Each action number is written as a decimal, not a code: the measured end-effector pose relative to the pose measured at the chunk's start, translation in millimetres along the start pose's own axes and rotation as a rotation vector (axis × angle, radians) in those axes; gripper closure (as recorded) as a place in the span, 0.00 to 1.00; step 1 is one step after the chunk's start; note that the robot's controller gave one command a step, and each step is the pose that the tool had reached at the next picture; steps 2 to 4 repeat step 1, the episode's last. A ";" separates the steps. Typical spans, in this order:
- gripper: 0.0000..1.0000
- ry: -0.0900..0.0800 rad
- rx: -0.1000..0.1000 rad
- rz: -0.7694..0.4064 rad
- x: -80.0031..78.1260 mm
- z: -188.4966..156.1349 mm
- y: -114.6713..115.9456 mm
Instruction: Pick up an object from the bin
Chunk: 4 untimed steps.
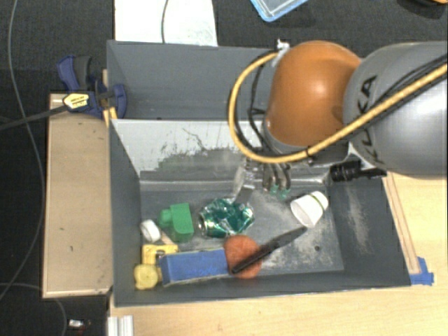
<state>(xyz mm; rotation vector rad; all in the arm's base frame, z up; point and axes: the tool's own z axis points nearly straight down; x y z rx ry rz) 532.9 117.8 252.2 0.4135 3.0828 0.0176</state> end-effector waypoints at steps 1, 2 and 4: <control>1.00 -0.007 -0.004 0.014 8.6 58.1 6.4; 1.00 -0.007 -0.004 0.014 8.6 58.1 6.4; 1.00 -0.007 -0.004 0.014 8.6 58.1 6.4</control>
Offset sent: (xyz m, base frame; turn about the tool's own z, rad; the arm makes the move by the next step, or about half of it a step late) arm -0.0179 0.0213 -0.1408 0.0565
